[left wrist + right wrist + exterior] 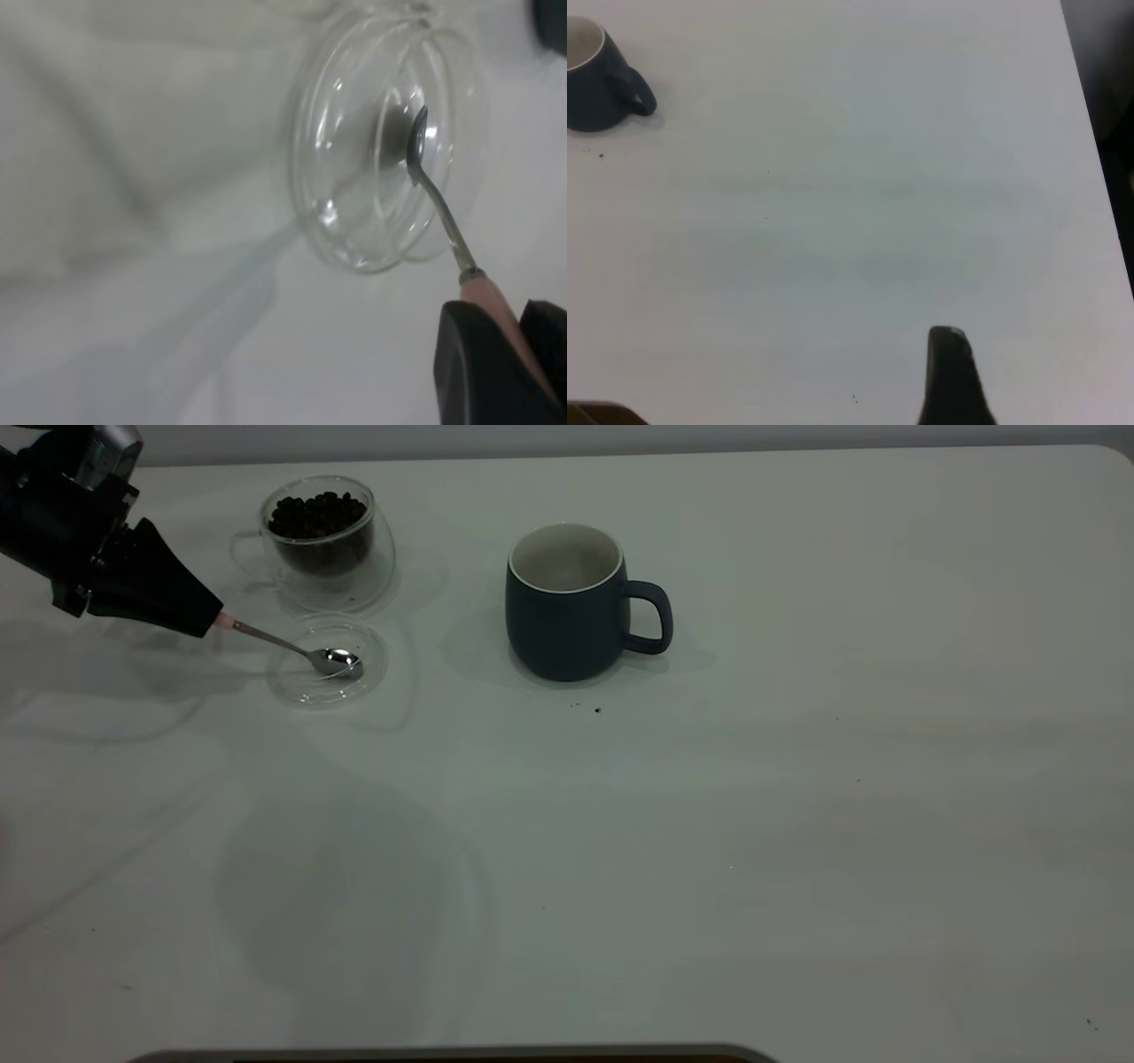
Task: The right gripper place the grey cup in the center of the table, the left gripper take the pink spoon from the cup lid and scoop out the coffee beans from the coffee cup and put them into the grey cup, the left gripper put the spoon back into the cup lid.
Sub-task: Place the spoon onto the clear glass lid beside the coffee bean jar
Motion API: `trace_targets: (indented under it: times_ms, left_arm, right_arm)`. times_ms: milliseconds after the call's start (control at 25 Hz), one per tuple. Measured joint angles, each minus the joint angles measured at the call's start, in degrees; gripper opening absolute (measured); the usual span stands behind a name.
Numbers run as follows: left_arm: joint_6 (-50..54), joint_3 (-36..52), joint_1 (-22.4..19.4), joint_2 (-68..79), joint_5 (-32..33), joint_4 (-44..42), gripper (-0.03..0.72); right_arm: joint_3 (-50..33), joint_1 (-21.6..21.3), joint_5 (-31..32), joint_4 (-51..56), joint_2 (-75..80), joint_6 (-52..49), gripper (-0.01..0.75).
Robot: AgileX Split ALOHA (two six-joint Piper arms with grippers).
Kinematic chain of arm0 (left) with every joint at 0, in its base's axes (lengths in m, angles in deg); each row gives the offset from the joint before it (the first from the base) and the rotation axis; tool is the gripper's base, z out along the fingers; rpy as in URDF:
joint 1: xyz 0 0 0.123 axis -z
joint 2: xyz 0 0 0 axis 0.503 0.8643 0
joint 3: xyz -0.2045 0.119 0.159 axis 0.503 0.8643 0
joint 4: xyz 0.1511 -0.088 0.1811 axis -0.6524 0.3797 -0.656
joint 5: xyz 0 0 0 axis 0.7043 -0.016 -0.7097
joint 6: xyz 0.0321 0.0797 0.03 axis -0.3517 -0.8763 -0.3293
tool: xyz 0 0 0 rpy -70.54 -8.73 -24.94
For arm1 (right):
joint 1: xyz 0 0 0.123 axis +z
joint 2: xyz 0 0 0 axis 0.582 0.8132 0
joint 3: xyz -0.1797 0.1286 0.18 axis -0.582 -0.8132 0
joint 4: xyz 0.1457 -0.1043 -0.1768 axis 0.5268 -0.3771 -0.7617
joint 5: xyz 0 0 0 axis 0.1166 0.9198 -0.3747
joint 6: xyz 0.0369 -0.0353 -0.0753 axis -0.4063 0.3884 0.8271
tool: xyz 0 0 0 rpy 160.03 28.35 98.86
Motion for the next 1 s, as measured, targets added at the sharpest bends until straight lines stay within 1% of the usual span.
trace_targets:
  times_ms: [480,600,680,880,1000]
  left_arm:
    - [1.2,0.0,0.0,0.8,0.0,0.6,0.115]
    - [2.3,0.0,0.0,0.8,0.0,0.5,0.140]
    - [3.4,0.0,0.0,0.9,0.0,0.4,0.187]
    - [5.2,0.0,0.0,1.0,0.0,-0.2,0.388]
    - [5.7,0.0,0.0,1.0,0.0,-0.9,0.464]
  right_arm:
    - [0.0,0.0,0.0,0.0,0.0,0.0,0.529]
    - [0.0,0.0,0.0,0.0,0.0,0.0,0.529]
    - [0.0,0.0,0.0,0.0,0.0,0.0,0.529]
    - [0.0,0.0,0.0,0.0,0.0,0.0,0.529]
    - [0.0,0.0,0.0,0.0,0.0,0.0,0.529]
